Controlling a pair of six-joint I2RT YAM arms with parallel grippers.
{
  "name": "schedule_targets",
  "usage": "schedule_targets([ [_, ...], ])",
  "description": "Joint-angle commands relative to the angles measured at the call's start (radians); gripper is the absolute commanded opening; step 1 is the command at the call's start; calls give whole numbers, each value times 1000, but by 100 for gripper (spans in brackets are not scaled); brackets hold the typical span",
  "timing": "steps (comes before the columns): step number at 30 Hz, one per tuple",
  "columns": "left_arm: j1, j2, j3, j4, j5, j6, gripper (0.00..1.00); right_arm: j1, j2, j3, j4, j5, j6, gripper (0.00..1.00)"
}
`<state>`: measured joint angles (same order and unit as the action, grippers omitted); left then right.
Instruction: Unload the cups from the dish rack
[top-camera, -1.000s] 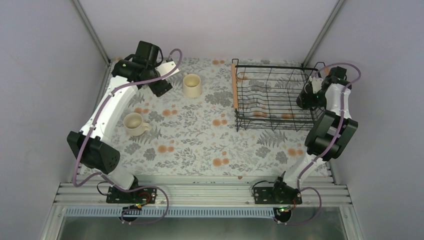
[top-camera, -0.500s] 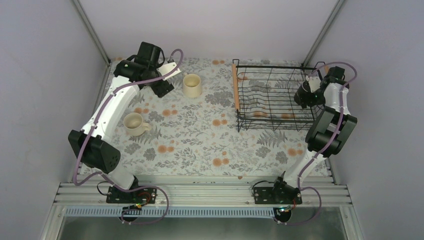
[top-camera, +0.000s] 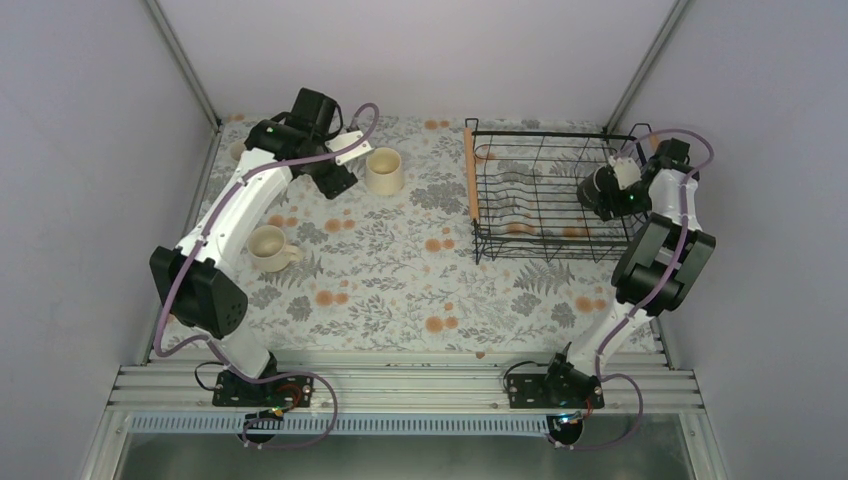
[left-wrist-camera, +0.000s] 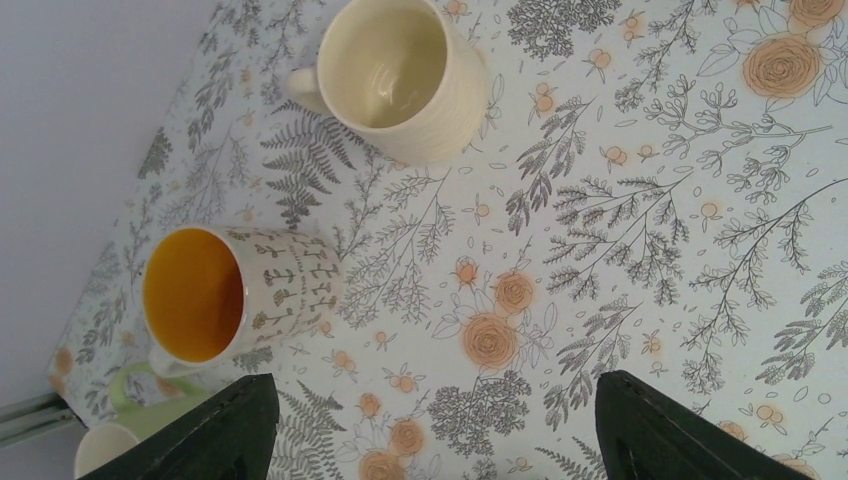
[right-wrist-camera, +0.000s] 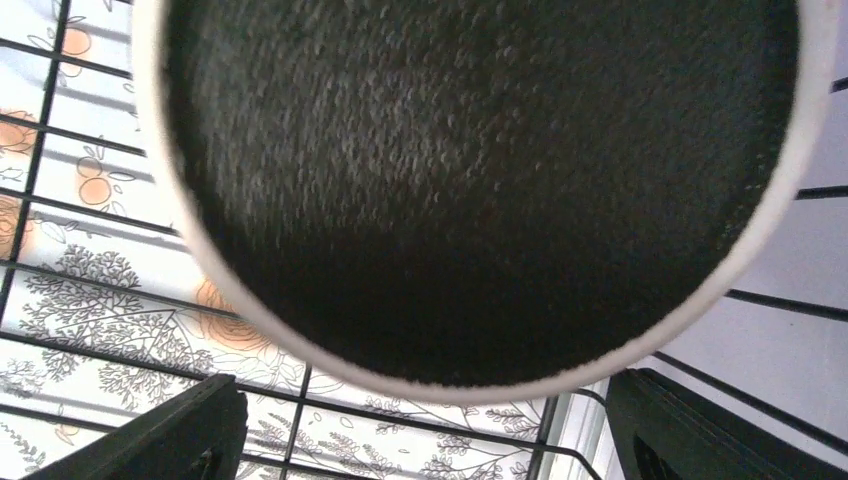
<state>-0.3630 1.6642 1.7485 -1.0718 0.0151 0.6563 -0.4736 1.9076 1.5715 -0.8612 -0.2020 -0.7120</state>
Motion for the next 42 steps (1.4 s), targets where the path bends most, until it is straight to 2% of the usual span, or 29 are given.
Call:
schedule_targets([
  [1,-16,11,32,7,-9,-27,79,1,-40,-38,-7,-67,-27,92],
  [8,-37,27,45,1,-17,-36,79,1,-78,-39,55,-17,-72,93],
  [16,-54,39,61,-13,-35,-48,79,0,-23,24,15,-36,-139,96],
  [25,-57,57,83,-15,-34,-56,78,-11,-24,-27,87,-48,-202,99],
  [36,-57,77,96,-7,-35,-44,76,-63,-89,-252,300,-215,-263,94],
  [42,-57,84,109,-7,-33,-42,75,-78,-106,-342,426,-256,-258,85],
])
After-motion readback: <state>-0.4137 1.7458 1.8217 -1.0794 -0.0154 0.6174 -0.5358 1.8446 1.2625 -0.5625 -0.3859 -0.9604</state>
